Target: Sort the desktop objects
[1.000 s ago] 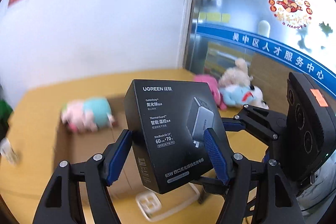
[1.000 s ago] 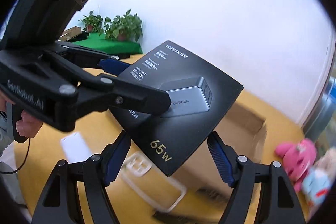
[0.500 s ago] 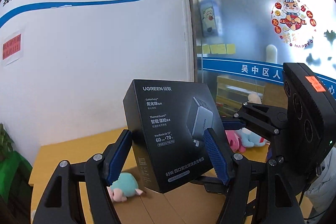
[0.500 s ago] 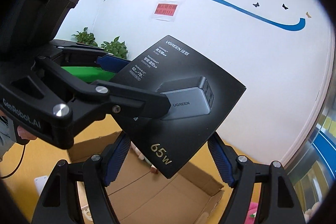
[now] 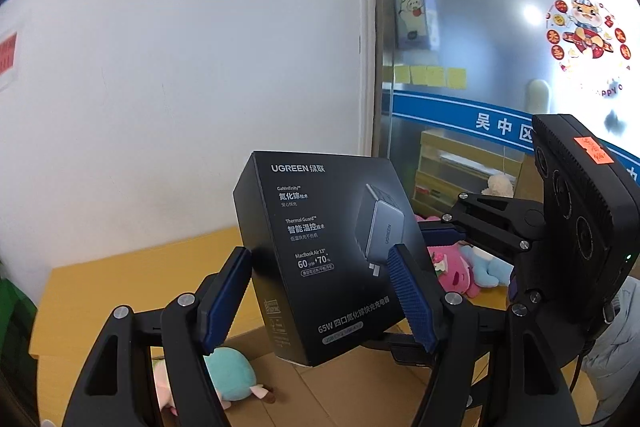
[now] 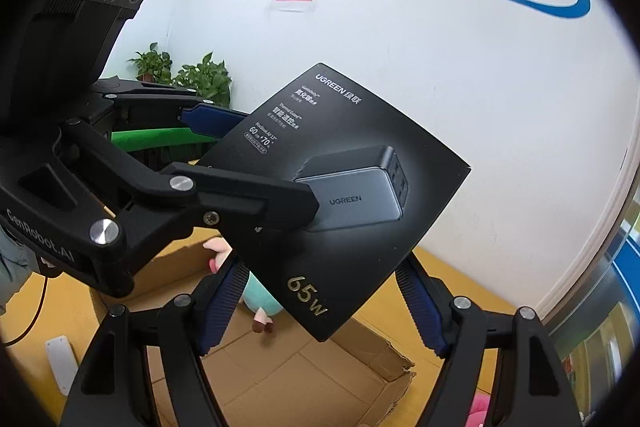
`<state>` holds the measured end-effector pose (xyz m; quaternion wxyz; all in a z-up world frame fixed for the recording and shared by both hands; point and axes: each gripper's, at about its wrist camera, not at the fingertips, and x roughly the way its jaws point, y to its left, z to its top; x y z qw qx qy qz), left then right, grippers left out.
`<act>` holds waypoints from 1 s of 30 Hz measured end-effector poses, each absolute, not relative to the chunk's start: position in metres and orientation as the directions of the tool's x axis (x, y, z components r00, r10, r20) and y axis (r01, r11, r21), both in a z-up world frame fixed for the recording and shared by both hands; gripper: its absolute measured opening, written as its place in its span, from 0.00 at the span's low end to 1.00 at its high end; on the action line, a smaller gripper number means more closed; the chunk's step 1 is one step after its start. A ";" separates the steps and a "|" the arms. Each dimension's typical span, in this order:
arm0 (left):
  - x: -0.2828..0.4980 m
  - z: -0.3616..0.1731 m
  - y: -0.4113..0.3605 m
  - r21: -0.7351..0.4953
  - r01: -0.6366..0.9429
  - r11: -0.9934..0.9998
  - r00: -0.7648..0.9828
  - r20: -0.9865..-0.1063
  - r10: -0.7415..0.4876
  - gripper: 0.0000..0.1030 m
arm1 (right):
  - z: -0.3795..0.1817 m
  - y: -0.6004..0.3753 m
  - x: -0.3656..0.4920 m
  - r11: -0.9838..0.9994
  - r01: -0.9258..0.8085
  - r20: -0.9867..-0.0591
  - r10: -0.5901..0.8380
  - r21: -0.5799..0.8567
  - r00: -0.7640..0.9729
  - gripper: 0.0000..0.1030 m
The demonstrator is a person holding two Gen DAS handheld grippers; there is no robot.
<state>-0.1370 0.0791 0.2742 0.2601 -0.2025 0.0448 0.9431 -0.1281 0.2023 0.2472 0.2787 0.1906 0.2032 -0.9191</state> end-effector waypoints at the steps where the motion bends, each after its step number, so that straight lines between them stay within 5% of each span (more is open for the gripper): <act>1: -0.146 0.267 0.080 -0.032 -0.510 -0.859 -0.775 -0.417 0.476 0.66 | 0.241 0.204 -0.136 -0.762 0.594 -0.478 -0.434 -0.257 -0.763 0.73; 7: -0.192 0.218 0.086 -0.108 -0.490 -0.865 -0.730 -0.492 0.475 0.66 | 0.201 0.210 -0.175 -0.759 0.620 -0.551 -0.435 -0.202 -0.712 0.73; 19: -0.280 0.054 0.098 -0.307 -0.342 -0.888 -0.457 -0.772 0.443 0.66 | 0.043 0.204 -0.261 -0.742 0.670 -0.848 -0.370 0.023 -0.380 0.74; 30: -0.289 0.010 0.107 -0.332 -0.288 -0.898 -0.317 -0.852 0.416 0.58 | -0.008 0.211 -0.275 -0.816 0.574 -0.941 -0.244 0.070 -0.232 0.74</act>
